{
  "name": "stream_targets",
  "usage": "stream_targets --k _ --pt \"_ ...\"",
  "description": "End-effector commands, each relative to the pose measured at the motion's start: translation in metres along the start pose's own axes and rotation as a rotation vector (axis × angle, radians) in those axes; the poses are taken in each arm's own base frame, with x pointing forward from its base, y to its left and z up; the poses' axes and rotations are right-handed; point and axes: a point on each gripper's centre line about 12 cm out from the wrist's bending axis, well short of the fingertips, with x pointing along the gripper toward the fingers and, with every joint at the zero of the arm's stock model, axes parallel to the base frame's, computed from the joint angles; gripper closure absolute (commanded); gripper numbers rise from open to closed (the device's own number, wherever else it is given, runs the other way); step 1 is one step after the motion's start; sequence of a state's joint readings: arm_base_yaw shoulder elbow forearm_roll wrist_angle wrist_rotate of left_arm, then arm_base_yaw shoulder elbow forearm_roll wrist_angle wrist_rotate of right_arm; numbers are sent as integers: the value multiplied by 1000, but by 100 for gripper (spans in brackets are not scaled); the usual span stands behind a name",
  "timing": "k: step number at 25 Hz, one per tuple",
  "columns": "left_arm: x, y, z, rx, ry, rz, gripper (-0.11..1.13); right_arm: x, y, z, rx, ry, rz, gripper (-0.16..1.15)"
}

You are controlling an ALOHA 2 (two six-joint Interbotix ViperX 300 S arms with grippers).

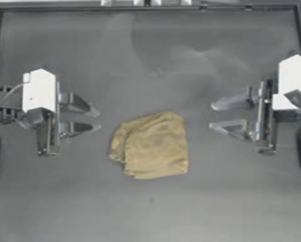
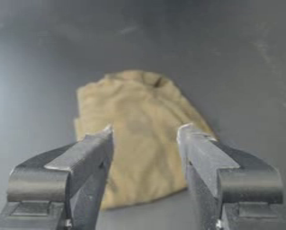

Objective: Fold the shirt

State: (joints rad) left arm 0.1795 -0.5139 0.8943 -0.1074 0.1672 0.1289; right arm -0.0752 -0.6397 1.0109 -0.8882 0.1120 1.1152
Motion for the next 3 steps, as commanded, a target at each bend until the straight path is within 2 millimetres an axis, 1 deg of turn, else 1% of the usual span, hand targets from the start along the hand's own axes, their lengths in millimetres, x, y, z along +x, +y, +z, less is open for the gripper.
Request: stream_targets --k 1,3 --pt "-14 1 6 -20 -49 4 29 -6 1 5 16 -25 9 15" --pt "-17 2 4 -29 -56 5 29 -7 0 4 20 -25 4 13"
